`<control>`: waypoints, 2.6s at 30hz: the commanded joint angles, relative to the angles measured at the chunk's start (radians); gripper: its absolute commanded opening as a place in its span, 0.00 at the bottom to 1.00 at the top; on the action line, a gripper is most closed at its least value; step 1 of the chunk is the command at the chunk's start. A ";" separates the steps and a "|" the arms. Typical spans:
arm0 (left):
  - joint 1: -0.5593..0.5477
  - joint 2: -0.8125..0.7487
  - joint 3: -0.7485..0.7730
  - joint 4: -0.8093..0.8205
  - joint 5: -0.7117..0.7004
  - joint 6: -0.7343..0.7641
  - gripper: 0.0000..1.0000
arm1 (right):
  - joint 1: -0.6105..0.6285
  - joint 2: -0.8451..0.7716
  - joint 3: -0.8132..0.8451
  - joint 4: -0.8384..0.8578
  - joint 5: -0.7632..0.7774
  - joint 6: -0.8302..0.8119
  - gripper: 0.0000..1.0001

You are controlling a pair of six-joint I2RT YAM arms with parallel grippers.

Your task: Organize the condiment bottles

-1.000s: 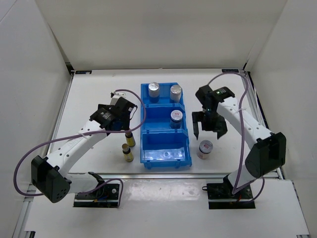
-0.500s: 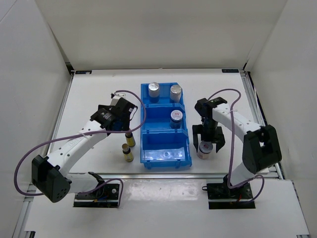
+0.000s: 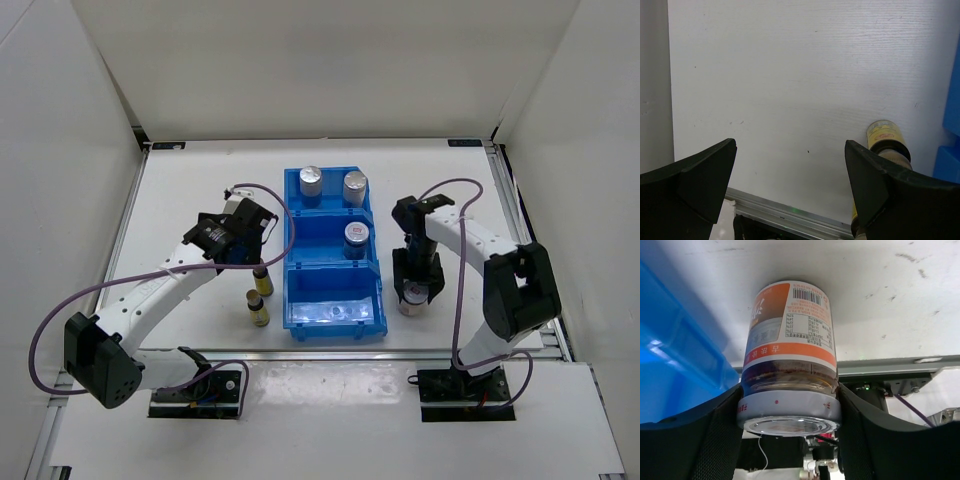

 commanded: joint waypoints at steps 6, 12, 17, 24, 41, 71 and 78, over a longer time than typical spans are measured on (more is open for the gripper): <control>-0.003 -0.017 -0.004 0.001 -0.018 -0.012 1.00 | -0.003 -0.067 0.340 -0.247 0.117 -0.012 0.05; -0.003 -0.017 -0.004 0.001 -0.018 -0.012 1.00 | 0.049 -0.035 0.655 -0.289 0.157 -0.077 0.00; -0.003 -0.017 -0.004 0.001 -0.018 -0.012 1.00 | 0.165 0.106 0.947 -0.289 0.131 -0.166 0.00; -0.003 -0.017 -0.004 0.001 -0.028 -0.012 1.00 | 0.293 0.359 1.245 -0.283 0.007 -0.230 0.00; -0.022 -0.027 -0.004 0.001 -0.038 -0.012 1.00 | 0.273 0.586 1.230 -0.249 -0.131 -0.284 0.00; -0.086 -0.036 0.074 -0.022 -0.069 0.049 1.00 | 0.212 0.435 1.284 -0.102 -0.097 -0.097 1.00; -0.099 -0.036 0.110 -0.022 0.136 0.060 1.00 | 0.093 0.284 1.124 0.058 -0.229 -0.029 1.00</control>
